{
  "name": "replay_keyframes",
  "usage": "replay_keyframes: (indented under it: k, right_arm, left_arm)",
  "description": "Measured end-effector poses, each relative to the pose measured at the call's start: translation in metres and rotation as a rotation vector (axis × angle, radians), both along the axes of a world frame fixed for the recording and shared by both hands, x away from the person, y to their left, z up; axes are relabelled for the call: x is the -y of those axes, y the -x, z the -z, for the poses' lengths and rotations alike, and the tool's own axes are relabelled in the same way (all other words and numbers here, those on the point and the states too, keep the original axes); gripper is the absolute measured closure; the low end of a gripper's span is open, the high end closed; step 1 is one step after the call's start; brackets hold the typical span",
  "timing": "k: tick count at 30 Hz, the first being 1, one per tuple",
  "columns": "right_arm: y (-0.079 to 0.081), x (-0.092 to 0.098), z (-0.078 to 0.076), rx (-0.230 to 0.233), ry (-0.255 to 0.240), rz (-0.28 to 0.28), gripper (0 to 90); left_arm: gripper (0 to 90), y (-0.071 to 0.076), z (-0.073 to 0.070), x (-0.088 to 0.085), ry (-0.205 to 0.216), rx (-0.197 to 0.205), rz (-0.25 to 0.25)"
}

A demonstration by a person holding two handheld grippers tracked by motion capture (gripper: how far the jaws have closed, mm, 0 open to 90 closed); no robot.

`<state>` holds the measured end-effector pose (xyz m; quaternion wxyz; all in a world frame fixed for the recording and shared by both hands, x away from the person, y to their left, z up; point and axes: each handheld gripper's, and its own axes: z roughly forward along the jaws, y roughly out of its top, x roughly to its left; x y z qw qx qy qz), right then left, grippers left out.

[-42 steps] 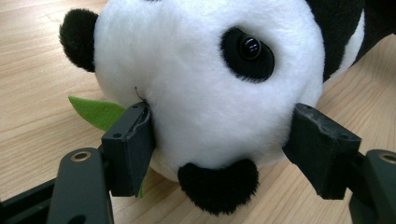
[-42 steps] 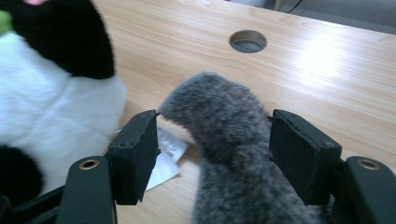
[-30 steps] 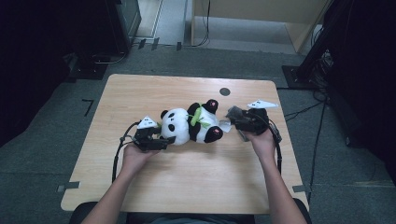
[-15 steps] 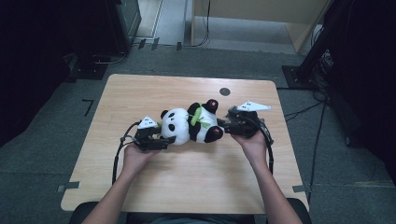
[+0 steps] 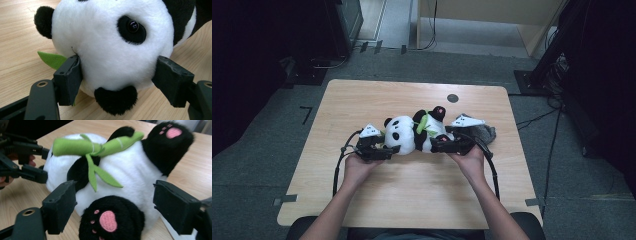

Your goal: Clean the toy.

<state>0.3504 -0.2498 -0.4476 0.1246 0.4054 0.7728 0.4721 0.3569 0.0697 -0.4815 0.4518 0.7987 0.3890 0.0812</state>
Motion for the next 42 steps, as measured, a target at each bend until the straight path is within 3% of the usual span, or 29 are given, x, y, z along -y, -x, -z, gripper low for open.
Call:
replay_keyframes:
  k: [5,13,17,19,23,26,27,32,36,38,42]
  right_arm:
    - [-0.004,-0.008,0.016,-0.034,0.039,-0.010,14.1]
    - [-0.008,-0.010,0.028,-0.005,0.059,-0.030,12.9]
    - [-0.008,-0.010,0.031,0.017,0.079,-0.043,16.4]
    - [-0.007,-0.011,0.033,0.054,0.120,-0.055,20.3]
    - [-0.006,-0.015,0.031,0.084,0.180,-0.049,36.8]
    - [-0.007,-0.012,0.025,0.039,0.159,-0.033,50.6]
    - [-0.006,-0.011,0.021,0.029,0.151,-0.023,52.5]
    - [-0.008,-0.002,0.005,-0.045,0.090,-0.006,54.7]
    - [-0.007,0.006,-0.008,-0.040,0.078,0.022,54.6]
    - [-0.006,0.010,-0.013,-0.038,0.067,0.039,54.5]
    - [-0.005,0.013,-0.023,-0.044,0.042,0.042,54.1]
  left_arm:
    - [26.4,-0.003,0.000,-0.001,0.018,-0.013,-0.003]
    - [26.7,-0.007,0.000,-0.002,0.031,-0.015,-0.010]
    - [26.7,-0.010,0.000,-0.003,0.043,-0.025,-0.014]
    - [26.7,-0.011,0.000,-0.002,0.043,-0.025,-0.017]
    - [26.3,-0.014,0.001,-0.002,0.026,-0.008,-0.004]
    - [17.8,-0.012,-0.001,-0.001,0.004,0.033,0.000]
    - [13.8,-0.011,-0.002,0.000,0.008,0.038,0.005]
    - [9.7,-0.005,-0.009,-0.001,0.033,0.050,0.045]
    - [8.8,0.004,-0.012,-0.004,0.033,0.088,0.072]
    - [8.6,0.008,-0.010,-0.007,0.046,0.085,0.083]
    - [7.6,0.012,-0.010,-0.004,0.031,0.119,0.097]
